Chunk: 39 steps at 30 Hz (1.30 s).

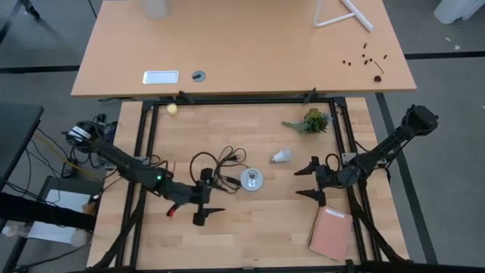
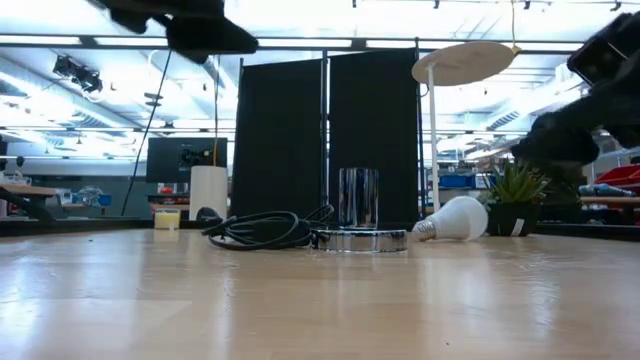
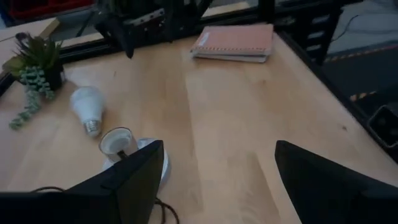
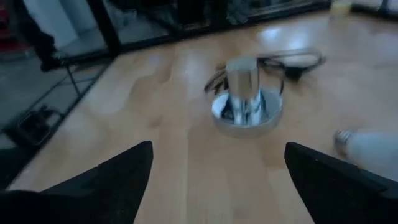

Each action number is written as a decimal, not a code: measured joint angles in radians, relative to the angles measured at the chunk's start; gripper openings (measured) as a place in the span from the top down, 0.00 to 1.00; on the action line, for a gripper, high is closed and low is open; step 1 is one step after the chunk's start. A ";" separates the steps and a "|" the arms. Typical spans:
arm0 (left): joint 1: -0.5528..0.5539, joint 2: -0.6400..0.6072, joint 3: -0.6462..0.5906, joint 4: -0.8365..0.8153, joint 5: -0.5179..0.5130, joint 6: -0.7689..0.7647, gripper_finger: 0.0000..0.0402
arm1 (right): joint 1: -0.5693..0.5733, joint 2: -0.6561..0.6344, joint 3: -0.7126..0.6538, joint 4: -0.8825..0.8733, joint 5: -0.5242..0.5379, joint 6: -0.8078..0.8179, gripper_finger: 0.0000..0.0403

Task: Screw lightbulb
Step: Return to Home Position

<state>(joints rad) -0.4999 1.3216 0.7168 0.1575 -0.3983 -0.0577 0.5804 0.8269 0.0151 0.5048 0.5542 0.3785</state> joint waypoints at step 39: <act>0.002 -0.225 -0.665 0.507 0.159 -0.171 0.22 | -0.008 -0.066 -0.010 -0.095 -0.058 -0.016 0.07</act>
<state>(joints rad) -0.4984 1.0966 0.0516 0.6643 -0.2388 -0.2285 0.5720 0.7609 0.0055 0.4102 0.4957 0.3630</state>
